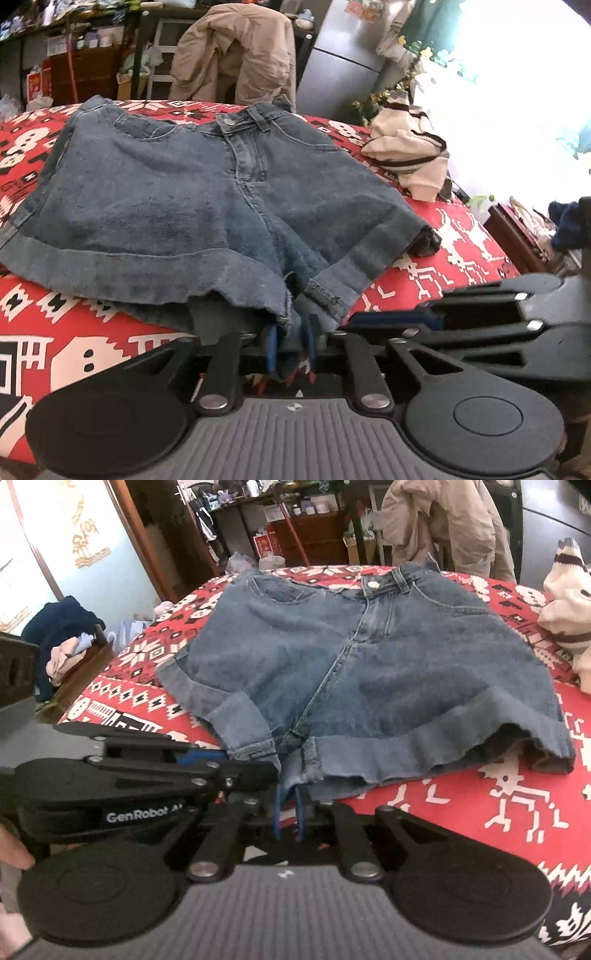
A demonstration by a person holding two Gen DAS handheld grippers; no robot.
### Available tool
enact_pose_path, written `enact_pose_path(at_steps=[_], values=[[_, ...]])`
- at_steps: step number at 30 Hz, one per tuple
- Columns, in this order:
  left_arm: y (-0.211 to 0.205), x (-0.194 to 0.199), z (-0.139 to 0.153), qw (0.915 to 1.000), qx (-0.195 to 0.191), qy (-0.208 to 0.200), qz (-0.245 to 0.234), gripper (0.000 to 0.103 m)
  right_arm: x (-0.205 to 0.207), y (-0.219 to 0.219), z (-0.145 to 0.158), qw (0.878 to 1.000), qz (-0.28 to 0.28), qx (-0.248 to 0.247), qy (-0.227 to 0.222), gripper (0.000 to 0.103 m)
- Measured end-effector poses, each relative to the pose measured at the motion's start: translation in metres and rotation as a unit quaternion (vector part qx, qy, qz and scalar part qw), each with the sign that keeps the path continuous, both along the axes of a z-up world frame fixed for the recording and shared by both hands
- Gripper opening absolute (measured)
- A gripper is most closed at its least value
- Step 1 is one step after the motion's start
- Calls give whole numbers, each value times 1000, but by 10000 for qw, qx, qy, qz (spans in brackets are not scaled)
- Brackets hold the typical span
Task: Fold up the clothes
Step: 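Pull the leg hems with both grippers to straighten the flat shorts, then hold the leg hems with both grippers and lower the shorts flat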
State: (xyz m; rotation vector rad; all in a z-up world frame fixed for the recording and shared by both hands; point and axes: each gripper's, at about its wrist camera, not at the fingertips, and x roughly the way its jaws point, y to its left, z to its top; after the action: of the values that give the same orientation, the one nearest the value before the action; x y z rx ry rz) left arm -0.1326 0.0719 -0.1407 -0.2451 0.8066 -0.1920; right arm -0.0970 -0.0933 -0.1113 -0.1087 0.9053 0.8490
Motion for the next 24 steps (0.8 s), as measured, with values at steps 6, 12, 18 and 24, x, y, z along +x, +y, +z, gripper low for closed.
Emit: enact_pose_path(at_steps=[6, 12, 18, 24], values=[[-16, -3, 2, 9993, 273, -120, -241, 48, 6, -27, 11, 9994, -343, 71, -22, 28], [-35, -1, -3, 9950, 917, -280, -267, 50, 22, -64, 16, 9952, -970, 134, -55, 30], [-48, 2, -9, 9864, 1532, -585, -142, 50, 37, -97, 17, 9878, -1546, 190, -71, 30], [-52, -5, -5, 9782, 1896, -841, -58, 48, 44, -117, 14, 9820, -1876, 189, -119, 33]])
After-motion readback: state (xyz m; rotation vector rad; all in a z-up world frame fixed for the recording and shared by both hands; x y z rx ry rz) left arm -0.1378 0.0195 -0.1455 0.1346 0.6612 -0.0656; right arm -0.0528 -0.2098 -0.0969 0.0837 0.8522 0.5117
